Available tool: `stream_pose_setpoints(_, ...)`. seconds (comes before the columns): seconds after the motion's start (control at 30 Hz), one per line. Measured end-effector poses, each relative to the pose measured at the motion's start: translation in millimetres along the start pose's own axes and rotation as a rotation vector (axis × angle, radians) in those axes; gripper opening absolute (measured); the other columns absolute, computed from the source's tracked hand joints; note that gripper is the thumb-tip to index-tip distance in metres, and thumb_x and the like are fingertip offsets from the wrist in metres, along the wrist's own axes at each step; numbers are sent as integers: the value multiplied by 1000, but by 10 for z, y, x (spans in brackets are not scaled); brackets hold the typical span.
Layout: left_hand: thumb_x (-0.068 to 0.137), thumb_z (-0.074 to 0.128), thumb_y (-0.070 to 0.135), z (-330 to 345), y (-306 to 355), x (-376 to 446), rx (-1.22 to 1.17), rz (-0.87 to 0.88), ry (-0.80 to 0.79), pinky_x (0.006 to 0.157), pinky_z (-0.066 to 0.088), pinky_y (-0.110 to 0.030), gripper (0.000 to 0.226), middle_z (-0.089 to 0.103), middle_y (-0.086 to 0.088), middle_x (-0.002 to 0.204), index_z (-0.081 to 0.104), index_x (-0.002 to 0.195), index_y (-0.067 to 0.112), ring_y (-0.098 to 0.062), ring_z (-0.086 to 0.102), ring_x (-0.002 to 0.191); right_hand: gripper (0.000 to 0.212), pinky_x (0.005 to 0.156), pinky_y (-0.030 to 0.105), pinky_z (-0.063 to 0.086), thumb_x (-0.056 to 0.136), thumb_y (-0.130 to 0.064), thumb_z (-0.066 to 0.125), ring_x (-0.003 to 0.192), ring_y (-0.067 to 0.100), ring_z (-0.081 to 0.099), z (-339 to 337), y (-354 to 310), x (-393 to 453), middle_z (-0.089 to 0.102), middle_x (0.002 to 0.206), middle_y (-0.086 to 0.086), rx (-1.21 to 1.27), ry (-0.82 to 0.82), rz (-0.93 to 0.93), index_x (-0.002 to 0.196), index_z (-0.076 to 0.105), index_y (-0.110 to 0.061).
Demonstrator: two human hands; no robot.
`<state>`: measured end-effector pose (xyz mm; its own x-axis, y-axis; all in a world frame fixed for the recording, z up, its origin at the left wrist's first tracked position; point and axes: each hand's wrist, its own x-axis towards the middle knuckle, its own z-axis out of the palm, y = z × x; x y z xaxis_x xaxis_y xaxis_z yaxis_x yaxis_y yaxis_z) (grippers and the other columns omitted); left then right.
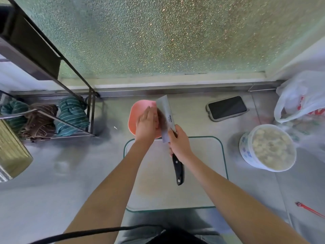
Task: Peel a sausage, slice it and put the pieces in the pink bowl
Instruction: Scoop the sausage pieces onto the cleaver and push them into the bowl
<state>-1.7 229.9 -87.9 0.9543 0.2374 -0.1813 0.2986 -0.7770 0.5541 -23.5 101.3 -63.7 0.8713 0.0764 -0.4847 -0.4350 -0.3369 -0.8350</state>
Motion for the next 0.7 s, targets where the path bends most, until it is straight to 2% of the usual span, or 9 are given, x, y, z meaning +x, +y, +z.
stream_pose_setpoints(0.07, 93, 41, 3, -46, -21, -29, -39, -4, 11, 109, 27, -41, 51, 32, -9, 150, 31, 143, 12, -30, 37, 132, 28, 36, 27, 34, 96, -21, 42, 28, 13, 32, -24, -17, 3, 34, 54, 3, -14, 2, -11, 69, 34, -19)
stream_pose_setpoints(0.13, 94, 39, 4, -76, -85, -85, -97, 7, 72, 107, 33, -43, 48, 35, -11, 149, 36, 141, 11, -32, 37, 132, 24, 35, 27, 34, 96, -21, 41, 28, 13, 33, -59, -23, -8, 35, 55, 4, -26, -9, -23, 75, 37, -11)
stream_pose_setpoints(0.2, 92, 35, 11, -105, -147, -186, -116, 34, 161, 101, 39, -46, 40, 49, -17, 135, 49, 130, 7, -36, 44, 122, 22, 36, 27, 34, 95, -20, 42, 30, 14, 33, -120, -7, -36, 35, 56, 6, -30, -18, -39, 81, 38, -3)
stream_pose_setpoints(0.27, 87, 32, 18, -96, -207, -342, -16, 92, 255, 89, 44, -46, 39, 58, -18, 115, 57, 114, 4, -34, 47, 107, 22, 37, 28, 33, 94, -21, 43, 32, 16, 33, -221, 43, -82, 35, 57, 8, -20, -18, -43, 81, 38, -4)
stream_pose_setpoints(0.37, 85, 42, 18, 5, -256, -641, 106, 228, 344, 75, 46, -41, 21, 59, -18, 96, 52, 100, 8, -31, 43, 89, 20, 37, 27, 34, 92, -23, 44, 33, 19, 35, -430, 160, -187, 37, 56, 8, -28, 33, -26, 75, 40, -14)
stream_pose_setpoints(0.43, 84, 46, 23, 110, -234, -855, 102, 349, 251, 72, 43, -39, 19, 58, -16, 92, 50, 98, 11, -30, 45, 85, 14, 36, 28, 37, 93, -21, 43, 35, 21, 37, -560, 239, -284, 41, 55, 8, -33, 67, -13, 81, 47, -15)
stream_pose_setpoints(0.57, 91, 50, 38, 319, -74, -1166, 188, 386, -260, 86, 42, -37, 39, 52, -13, 112, 49, 116, 7, -31, 51, 98, 14, 35, 27, 37, 95, -20, 42, 34, 17, 38, -711, 412, -450, 47, 57, 3, -20, 102, 27, 95, 52, -9)
stream_pose_setpoints(0.6, 91, 48, 42, 361, -37, -1207, 234, 397, -317, 90, 40, -37, 45, 50, -12, 117, 47, 120, 7, -30, 49, 104, 16, 35, 28, 37, 94, -20, 43, 34, 17, 38, -733, 464, -480, 46, 58, 3, -27, 105, 31, 94, 51, -6)
stream_pose_setpoints(0.7, 92, 46, 44, 410, 37, -1287, 289, 439, -328, 93, 36, -36, 48, 47, -10, 121, 44, 124, 8, -28, 44, 109, 20, 36, 30, 37, 94, -21, 44, 36, 22, 37, -788, 602, -567, 42, 55, 12, -51, 96, 44, 93, 48, -1)
